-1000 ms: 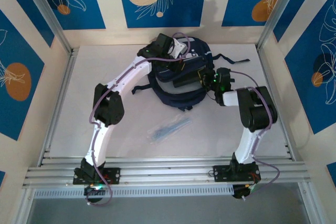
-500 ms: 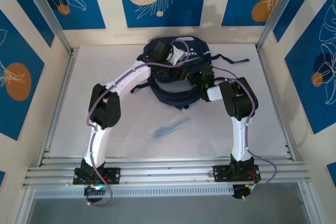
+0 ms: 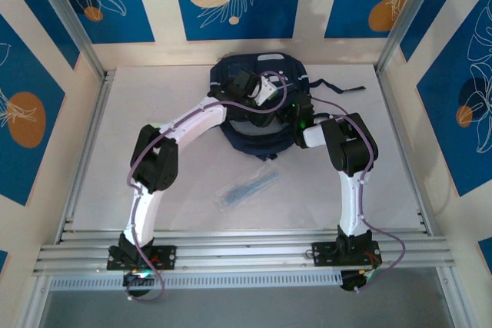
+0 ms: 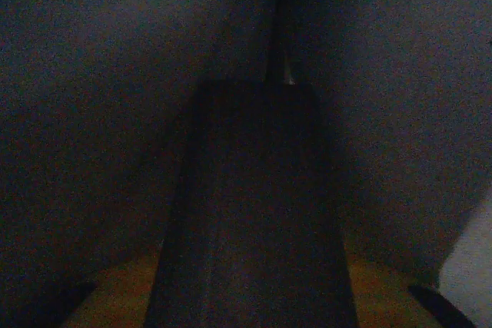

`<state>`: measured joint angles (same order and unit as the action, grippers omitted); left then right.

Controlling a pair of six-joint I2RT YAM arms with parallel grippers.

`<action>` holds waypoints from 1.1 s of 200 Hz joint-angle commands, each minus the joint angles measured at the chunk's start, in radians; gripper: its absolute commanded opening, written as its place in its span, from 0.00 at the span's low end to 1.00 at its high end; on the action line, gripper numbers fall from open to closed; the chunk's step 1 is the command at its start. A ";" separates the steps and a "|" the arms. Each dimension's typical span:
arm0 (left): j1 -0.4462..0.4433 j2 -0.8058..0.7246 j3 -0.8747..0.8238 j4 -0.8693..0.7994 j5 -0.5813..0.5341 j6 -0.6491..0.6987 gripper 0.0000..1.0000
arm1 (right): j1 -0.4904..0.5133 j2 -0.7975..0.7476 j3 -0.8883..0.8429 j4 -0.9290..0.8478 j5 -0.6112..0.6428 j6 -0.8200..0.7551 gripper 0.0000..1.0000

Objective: Pack the student bag
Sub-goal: Place the glasses case in the student bag.

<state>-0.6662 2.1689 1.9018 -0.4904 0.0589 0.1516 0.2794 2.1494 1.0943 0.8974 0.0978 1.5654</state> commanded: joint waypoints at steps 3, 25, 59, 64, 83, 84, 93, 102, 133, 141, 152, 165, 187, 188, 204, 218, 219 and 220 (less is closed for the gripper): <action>-0.004 0.076 0.056 -0.004 -0.121 0.047 0.26 | 0.003 -0.018 0.052 0.101 0.007 0.047 0.07; -0.005 0.068 0.088 -0.014 -0.085 0.028 0.00 | 0.006 -0.002 0.055 0.122 0.018 0.069 0.07; -0.005 -0.019 0.114 -0.066 0.078 -0.099 0.00 | 0.018 0.043 0.101 0.166 0.051 0.100 0.07; -0.005 -0.036 0.113 -0.066 0.110 -0.121 0.00 | 0.020 0.047 0.112 0.162 0.063 0.105 0.07; -0.007 -0.090 0.112 -0.059 0.204 -0.169 0.00 | 0.028 0.061 0.162 0.124 0.101 0.119 0.07; -0.006 -0.093 0.112 -0.059 0.206 -0.169 0.00 | 0.028 0.062 0.166 0.120 0.103 0.119 0.07; -0.006 -0.112 0.115 -0.053 0.231 -0.179 0.00 | 0.037 0.067 0.201 0.082 0.124 0.119 0.08; -0.005 -0.126 0.122 -0.048 0.248 -0.185 0.00 | 0.045 0.074 0.242 0.027 0.142 0.122 0.08; -0.004 -0.141 0.155 -0.051 0.259 -0.182 0.00 | 0.069 0.100 0.363 -0.187 0.225 0.139 0.15; -0.004 -0.141 0.158 -0.051 0.252 -0.178 0.00 | 0.068 0.104 0.384 -0.245 0.226 0.159 0.20; -0.004 -0.140 0.158 -0.052 0.235 -0.168 0.00 | 0.062 0.106 0.396 -0.286 0.205 0.174 0.25; -0.002 -0.135 0.155 -0.054 0.203 -0.157 0.00 | 0.052 0.095 0.383 -0.299 0.152 0.179 0.34; 0.012 -0.121 0.151 -0.041 0.156 -0.153 0.00 | 0.036 0.046 0.318 -0.326 0.068 0.177 0.51; 0.014 -0.120 0.151 -0.040 0.155 -0.154 0.00 | 0.035 0.044 0.314 -0.328 0.064 0.177 0.52; 0.037 -0.108 0.151 -0.023 0.143 -0.175 0.00 | 0.019 -0.003 0.254 -0.350 0.012 0.170 0.63; 0.059 -0.097 0.152 -0.006 0.148 -0.203 0.00 | 0.002 -0.043 0.201 -0.364 -0.045 0.155 0.70; 0.060 -0.097 0.152 -0.005 0.149 -0.205 0.00 | 0.000 -0.046 0.197 -0.364 -0.049 0.154 0.70; 0.062 -0.097 0.152 -0.004 0.149 -0.207 0.00 | -0.002 -0.049 0.192 -0.364 -0.052 0.152 0.71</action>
<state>-0.6296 2.1063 2.0102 -0.5613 0.1452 -0.0074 0.3210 2.1986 1.3636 0.5838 0.1379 1.6894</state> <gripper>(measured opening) 0.070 0.663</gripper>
